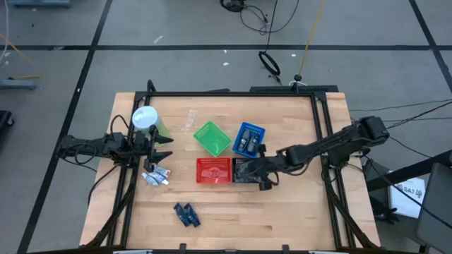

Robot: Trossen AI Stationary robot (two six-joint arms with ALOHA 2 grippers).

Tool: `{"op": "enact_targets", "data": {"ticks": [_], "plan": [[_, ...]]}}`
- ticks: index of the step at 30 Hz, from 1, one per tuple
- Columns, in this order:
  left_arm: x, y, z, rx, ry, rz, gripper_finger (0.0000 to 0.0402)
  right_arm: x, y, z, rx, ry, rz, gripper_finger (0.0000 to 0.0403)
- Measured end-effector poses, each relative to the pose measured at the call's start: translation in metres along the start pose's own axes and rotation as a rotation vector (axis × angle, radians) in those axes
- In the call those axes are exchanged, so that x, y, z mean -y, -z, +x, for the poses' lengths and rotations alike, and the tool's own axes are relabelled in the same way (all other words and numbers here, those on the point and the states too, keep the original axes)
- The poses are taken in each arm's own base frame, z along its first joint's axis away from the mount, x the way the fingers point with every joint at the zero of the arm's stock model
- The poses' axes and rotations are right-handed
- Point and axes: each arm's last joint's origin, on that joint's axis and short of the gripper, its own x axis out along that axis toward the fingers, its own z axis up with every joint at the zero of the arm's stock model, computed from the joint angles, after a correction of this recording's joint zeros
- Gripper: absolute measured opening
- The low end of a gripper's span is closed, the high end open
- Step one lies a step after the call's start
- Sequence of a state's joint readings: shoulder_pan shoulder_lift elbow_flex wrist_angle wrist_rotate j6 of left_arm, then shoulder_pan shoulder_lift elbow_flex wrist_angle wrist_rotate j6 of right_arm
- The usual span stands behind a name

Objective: Pick & Place Travel size toiletries
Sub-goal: Put the hairbrush into the black bin

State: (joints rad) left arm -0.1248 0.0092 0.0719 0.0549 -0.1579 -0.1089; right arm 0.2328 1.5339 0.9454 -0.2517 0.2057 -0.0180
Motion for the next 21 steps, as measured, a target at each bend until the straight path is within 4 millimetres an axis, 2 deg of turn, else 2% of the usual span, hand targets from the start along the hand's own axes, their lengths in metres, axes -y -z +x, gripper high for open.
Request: {"op": "enact_targets", "data": {"ticks": [7, 13, 21], "plan": [[0.0, 0.0, 0.0, 0.001, 0.0, 0.0, 0.0248, -0.002, 0.01, 0.02, -0.087, -0.023, 0.002, 0.0], [0.0, 0.0, 0.0, 0.001, 0.0, 0.0, 0.0248, -0.002, 0.011, 0.023, -0.097, -0.022, 0.01, 0.0], [0.0, 0.0, 0.0, 0.001, 0.0, 0.0, 0.0248, 0.008, 0.015, 0.027, -0.137, -0.06, 0.081, 0.0]]}}
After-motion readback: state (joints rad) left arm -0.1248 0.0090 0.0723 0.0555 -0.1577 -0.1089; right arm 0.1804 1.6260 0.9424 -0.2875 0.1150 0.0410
